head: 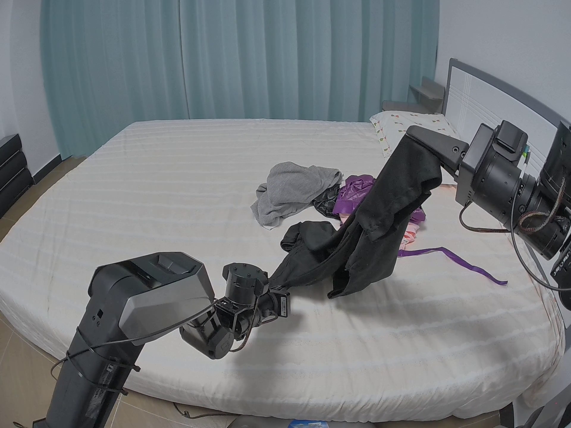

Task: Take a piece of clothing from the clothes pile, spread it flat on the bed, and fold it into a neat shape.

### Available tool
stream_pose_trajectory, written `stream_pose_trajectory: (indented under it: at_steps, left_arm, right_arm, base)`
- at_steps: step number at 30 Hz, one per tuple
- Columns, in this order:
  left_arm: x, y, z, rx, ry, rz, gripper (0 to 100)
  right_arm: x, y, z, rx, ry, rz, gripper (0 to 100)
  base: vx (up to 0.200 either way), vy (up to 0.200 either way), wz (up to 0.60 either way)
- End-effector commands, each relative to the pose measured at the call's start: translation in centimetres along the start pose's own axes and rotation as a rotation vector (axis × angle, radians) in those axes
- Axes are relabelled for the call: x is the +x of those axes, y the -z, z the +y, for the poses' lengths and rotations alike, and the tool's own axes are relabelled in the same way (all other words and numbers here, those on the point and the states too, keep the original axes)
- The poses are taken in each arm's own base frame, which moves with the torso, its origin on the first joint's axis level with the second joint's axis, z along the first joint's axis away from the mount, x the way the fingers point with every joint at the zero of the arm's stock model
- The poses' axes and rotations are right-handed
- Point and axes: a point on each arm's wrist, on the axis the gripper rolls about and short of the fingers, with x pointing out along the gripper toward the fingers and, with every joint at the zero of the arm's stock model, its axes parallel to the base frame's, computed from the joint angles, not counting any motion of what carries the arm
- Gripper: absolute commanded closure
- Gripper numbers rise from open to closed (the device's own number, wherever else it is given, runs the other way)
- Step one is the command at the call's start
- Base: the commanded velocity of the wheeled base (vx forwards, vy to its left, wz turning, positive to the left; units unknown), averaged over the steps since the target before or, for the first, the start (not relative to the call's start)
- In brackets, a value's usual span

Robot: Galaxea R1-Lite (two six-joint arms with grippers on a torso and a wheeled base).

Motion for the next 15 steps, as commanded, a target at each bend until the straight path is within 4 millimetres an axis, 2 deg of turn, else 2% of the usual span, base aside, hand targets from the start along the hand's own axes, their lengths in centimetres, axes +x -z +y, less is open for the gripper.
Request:
stream_pose_trajectory:
  at_steps: [1,3,6,9,10,12,13,14,15]
  left_arm:
    - [-2.3,-1.0,0.4,-0.037,-0.025,0.007,100]
    - [-3.2,-1.2,0.6,-0.042,-0.034,0.013,100]
    - [-6.2,-4.4,1.1,-0.112,-0.062,-0.073,100]
    - [-9.0,-7.6,1.2,-0.188,-0.097,-0.16,100]
    - [-9.2,-7.7,1.2,-0.189,-0.099,-0.164,100]
    - [-12.4,-10.8,1.9,-0.212,-0.137,-0.256,100]
    - [-12.6,-11.1,2.0,-0.213,-0.139,-0.263,100]
    - [-14.7,-13.3,2.3,-0.226,-0.154,-0.332,100]
    - [-15.8,-14.6,2.5,-0.234,-0.169,-0.373,100]
  right_arm:
    - [0.3,-0.2,-2.5,0.002,0.08,-0.001,100]
    - [0.7,-0.2,-3.8,0.004,0.116,-0.002,100]
    - [1.6,0.1,-7.2,0.011,0.215,0.007,100]
    - [2.2,0.1,-9.3,0.013,0.27,0.005,100]
    - [2.2,0.1,-9.4,0.013,0.272,0.005,100]
    - [3.2,-0.7,-9.9,-0.001,0.272,-0.035,100]
    - [3.3,-0.7,-9.9,-0.002,0.269,-0.038,100]
    - [4.0,-1.7,-9.7,-0.016,0.258,-0.083,100]
    - [4.6,-2.5,-9.4,-0.025,0.249,-0.119,100]
  base:
    - [0.0,0.0,0.0]
    - [0.0,0.0,0.0]
    - [0.0,0.0,0.0]
    - [0.0,0.0,0.0]
    - [0.0,0.0,0.0]
    - [0.0,0.0,0.0]
    - [0.0,0.0,0.0]
    - [0.0,0.0,0.0]
    - [0.0,0.0,0.0]
